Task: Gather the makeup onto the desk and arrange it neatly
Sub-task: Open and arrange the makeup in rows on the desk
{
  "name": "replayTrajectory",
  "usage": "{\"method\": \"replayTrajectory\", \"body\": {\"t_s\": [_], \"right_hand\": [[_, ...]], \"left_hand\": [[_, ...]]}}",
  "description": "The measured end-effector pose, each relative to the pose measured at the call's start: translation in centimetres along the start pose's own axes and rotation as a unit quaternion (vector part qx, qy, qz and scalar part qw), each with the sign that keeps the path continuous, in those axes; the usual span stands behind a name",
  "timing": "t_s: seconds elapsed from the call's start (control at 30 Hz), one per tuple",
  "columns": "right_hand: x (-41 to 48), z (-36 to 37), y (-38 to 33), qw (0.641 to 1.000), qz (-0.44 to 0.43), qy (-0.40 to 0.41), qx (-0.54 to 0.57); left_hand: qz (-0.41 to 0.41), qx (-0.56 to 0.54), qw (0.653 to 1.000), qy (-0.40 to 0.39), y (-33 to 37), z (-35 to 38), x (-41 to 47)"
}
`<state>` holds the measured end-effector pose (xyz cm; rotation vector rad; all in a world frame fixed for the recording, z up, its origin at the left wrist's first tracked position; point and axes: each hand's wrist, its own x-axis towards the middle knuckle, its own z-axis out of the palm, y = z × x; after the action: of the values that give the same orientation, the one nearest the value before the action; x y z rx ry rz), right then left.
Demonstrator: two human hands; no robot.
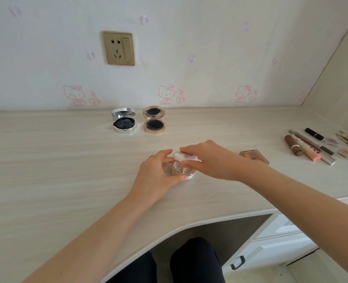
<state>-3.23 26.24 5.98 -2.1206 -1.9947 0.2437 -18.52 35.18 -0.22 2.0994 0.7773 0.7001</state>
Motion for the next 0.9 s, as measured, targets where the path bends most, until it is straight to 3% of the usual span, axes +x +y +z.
{"method": "replayTrajectory", "body": {"t_s": [0.9], "right_hand": [[1.3, -1.0, 0.3, 0.999, 0.026, -0.023, -0.002]], "left_hand": [[-0.008, 0.012, 1.0, 0.017, -0.3, 0.5, -0.1]]}}
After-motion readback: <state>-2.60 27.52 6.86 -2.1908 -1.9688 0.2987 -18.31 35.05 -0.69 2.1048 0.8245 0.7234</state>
